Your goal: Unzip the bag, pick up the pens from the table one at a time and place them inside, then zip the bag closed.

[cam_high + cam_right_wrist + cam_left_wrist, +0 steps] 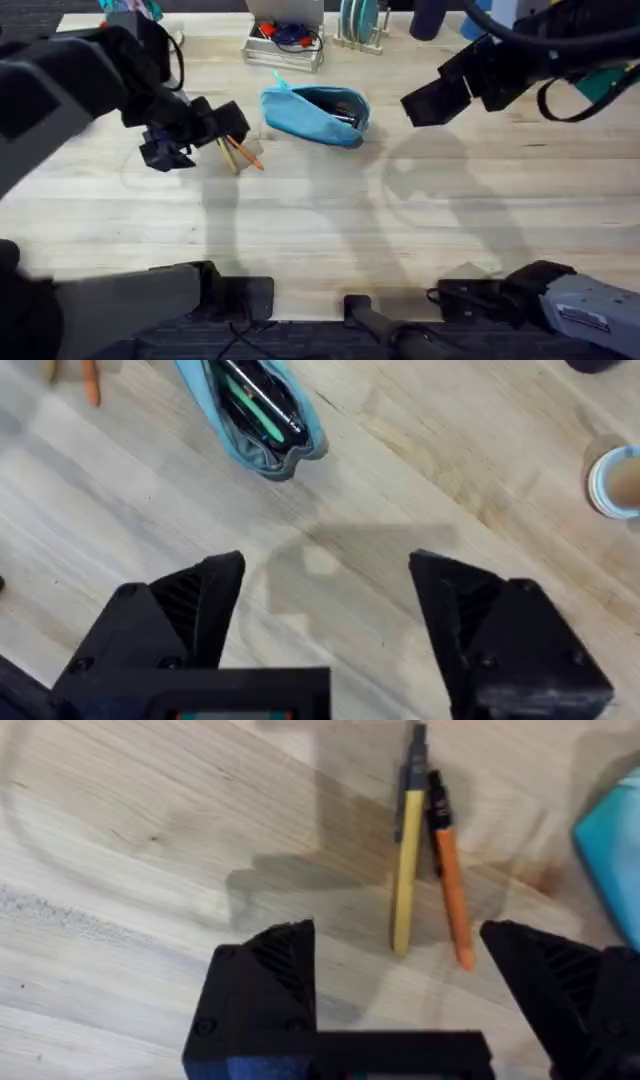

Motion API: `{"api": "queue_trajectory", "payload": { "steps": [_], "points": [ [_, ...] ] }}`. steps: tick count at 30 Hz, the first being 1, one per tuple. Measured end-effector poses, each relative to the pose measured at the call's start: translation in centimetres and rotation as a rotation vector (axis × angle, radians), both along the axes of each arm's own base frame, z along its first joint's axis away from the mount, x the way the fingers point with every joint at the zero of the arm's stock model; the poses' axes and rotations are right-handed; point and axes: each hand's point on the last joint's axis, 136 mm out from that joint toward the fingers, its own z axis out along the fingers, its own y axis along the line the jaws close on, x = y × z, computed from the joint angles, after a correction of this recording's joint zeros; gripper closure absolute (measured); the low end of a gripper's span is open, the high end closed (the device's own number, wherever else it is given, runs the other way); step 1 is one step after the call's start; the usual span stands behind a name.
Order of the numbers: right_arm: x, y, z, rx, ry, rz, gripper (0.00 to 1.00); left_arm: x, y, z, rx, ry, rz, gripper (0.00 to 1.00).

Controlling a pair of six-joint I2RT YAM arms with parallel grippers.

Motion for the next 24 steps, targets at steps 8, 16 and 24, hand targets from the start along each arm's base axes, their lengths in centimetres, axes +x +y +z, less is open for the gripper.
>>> {"api": "queue_trajectory", "payload": {
  "steps": [8,16,24],
  "points": [
    [0.0,0.0,0.0,0.000,0.000,0.000,0.003,-0.1,0.0,-3.2,-0.008,0.099,-0.029,0.004],
    [0.0,0.0,0.0,0.000,0.000,0.000,0.004,0.5,0.1,-3.3,-0.011,0.087,-0.045,0.004],
    [0.0,0.0,0.0,0.000,0.000,0.000,0.004,0.8,0.1,-3.5,-0.015,0.103,-0.077,0.004]
  ]
}}
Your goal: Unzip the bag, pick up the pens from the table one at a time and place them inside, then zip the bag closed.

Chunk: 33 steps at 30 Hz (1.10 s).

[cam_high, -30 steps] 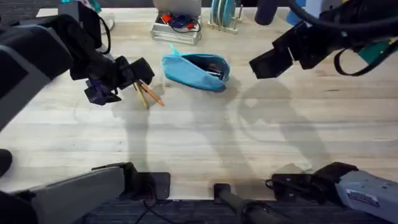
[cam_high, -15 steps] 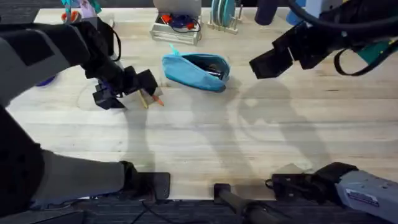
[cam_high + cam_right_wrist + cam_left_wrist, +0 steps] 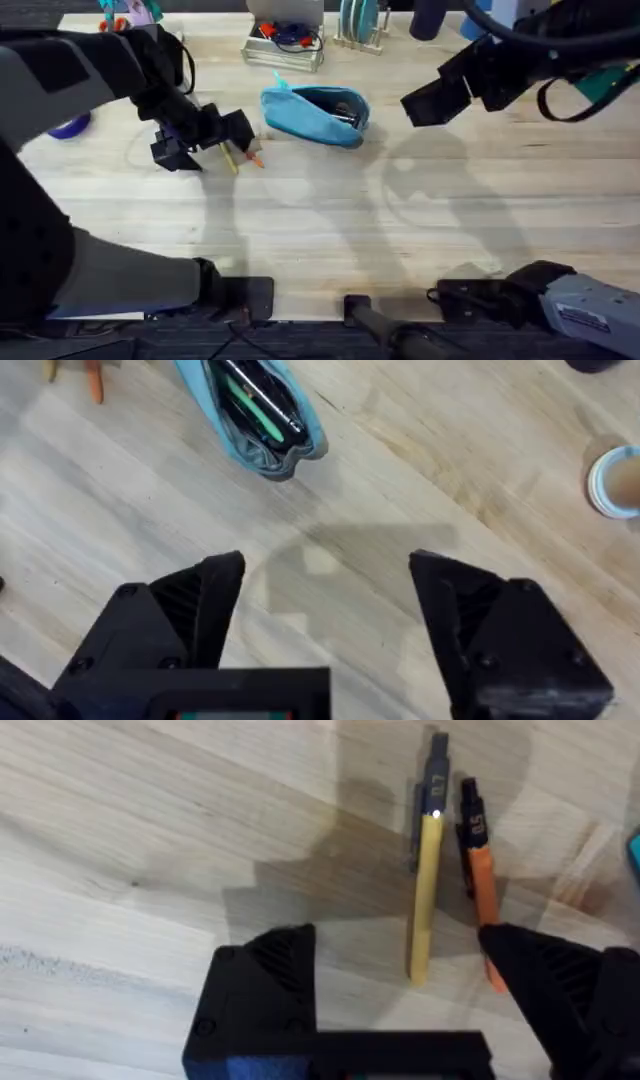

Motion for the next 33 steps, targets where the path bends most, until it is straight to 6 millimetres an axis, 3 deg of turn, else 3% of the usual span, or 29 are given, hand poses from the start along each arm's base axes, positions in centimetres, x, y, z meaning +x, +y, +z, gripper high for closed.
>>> {"api": "queue_trajectory", "payload": {
  "steps": [24,28,33],
  "points": [
    [-0.37,-0.16,-0.26,-0.008,0.018,0.000,0.004,-0.02,0.46,-0.15,0.033,0.015,0.026,0.077],
    [-0.35,-0.16,-0.27,-0.008,0.018,0.000,0.004,-0.04,0.75,-0.30,0.054,0.020,0.032,0.139],
    [-0.36,-0.16,-0.27,-0.008,0.018,0.000,0.005,0.25,0.83,-0.30,0.064,0.011,0.042,0.317]
  ]
}}
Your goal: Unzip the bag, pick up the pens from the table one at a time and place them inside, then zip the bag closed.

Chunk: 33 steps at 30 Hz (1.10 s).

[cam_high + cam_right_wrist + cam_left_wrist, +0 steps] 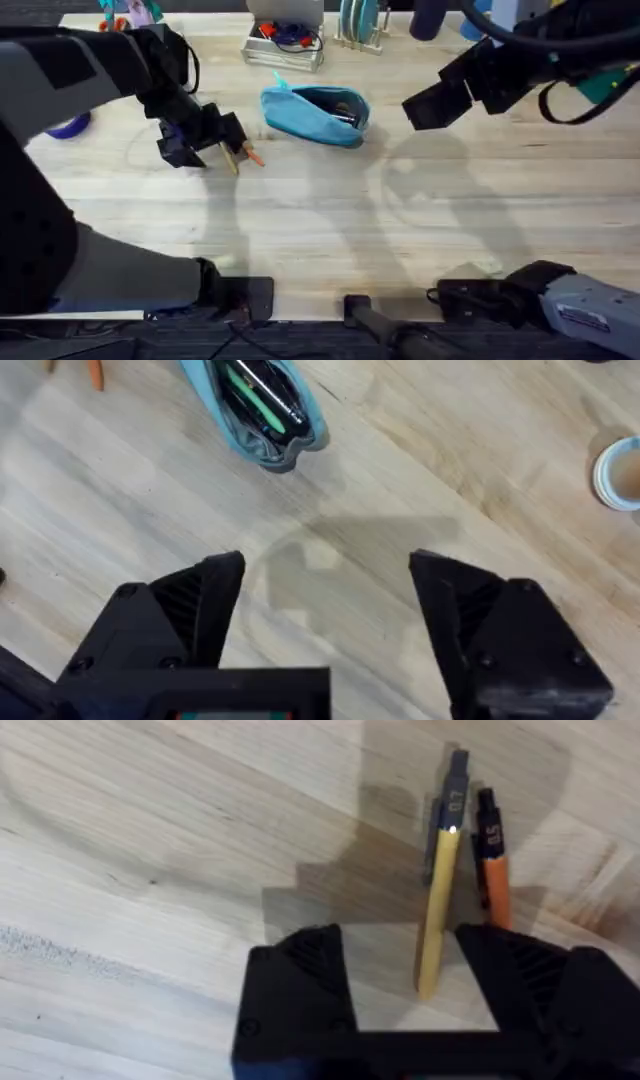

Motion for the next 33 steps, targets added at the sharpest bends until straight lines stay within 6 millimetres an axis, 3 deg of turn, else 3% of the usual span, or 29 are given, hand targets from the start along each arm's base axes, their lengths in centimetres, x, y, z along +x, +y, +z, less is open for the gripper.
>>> {"api": "queue_trajectory", "payload": {
  "steps": [2,7,8,27,33],
  "points": [
    [0.0,0.0,0.0,0.000,0.000,0.000,0.004,0.1,0.0,0.0,0.001,-0.006,0.002,0.411],
    [0.0,0.0,0.0,0.000,0.000,0.000,0.005,0.7,0.1,0.1,0.006,-0.028,0.011,0.896],
    [0.0,0.0,0.0,0.000,0.000,0.000,0.004,0.8,0.1,0.1,0.008,-0.029,0.010,0.937],
    [0.0,0.0,0.0,0.000,0.000,0.000,0.004,0.9,0.1,0.3,0.009,-0.013,-0.019,0.957],
    [0.0,0.0,0.0,0.000,0.000,0.000,0.004,0.9,1.3,0.8,0.061,0.034,-0.061,0.957]
  ]
}}
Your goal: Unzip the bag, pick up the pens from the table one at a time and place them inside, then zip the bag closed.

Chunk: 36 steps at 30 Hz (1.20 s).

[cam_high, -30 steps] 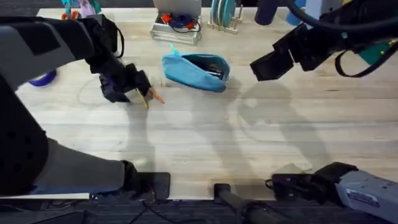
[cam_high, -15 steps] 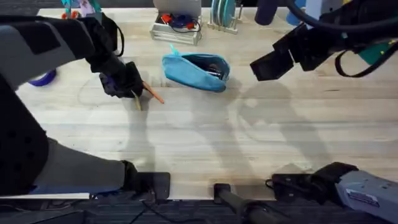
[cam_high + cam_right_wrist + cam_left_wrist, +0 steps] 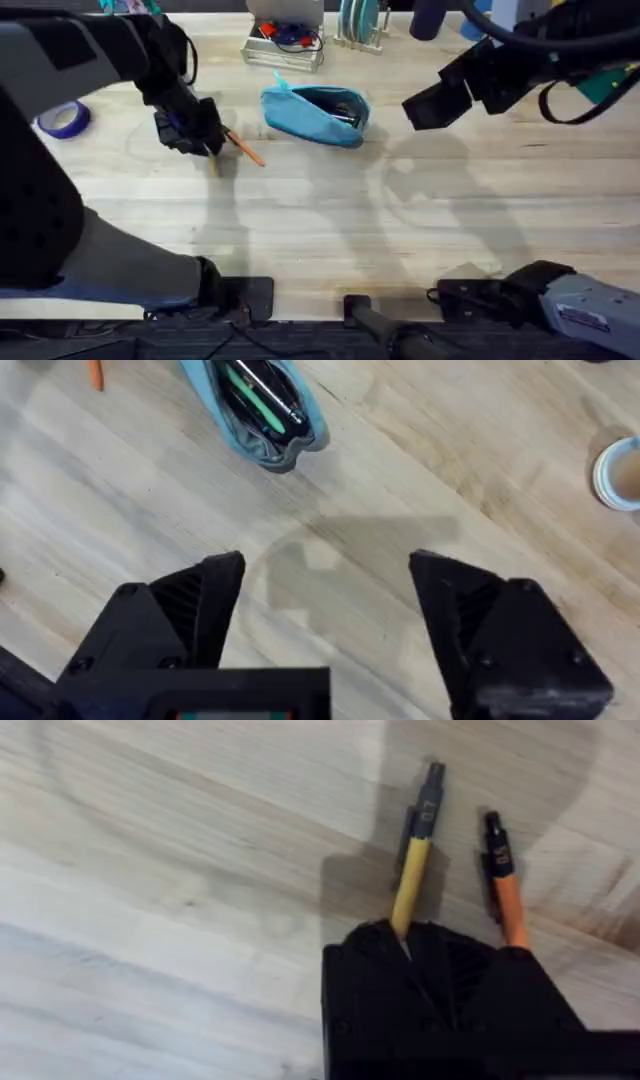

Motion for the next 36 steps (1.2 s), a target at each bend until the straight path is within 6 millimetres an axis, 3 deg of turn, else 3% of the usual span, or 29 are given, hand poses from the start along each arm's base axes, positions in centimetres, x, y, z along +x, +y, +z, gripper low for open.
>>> {"api": "queue_trajectory", "payload": {
  "steps": [4,10,16,22,27,36],
  "points": [
    [0.0,0.0,0.0,0.000,0.000,0.000,0.003,1.3,0.8,2.0,0.035,-0.036,-0.020,0.957],
    [0.0,0.0,0.0,0.000,0.000,0.000,0.003,2.7,1.3,6.9,0.074,-0.159,-0.066,0.957],
    [0.0,0.0,0.0,0.000,0.000,0.000,0.004,2.8,1.4,11.6,0.115,-0.275,-0.123,0.957],
    [0.0,0.0,0.0,0.000,0.000,0.000,0.003,1.9,1.0,13.8,0.132,-0.322,-0.196,0.957],
    [0.0,0.0,0.0,0.000,0.000,0.000,0.004,2.0,-1.0,14.6,0.069,-0.366,-0.385,0.957],
    [0.0,0.0,0.0,0.000,0.000,0.000,0.004,1.7,-6.9,15.5,-0.153,-0.478,-0.830,0.959]
  ]
}}
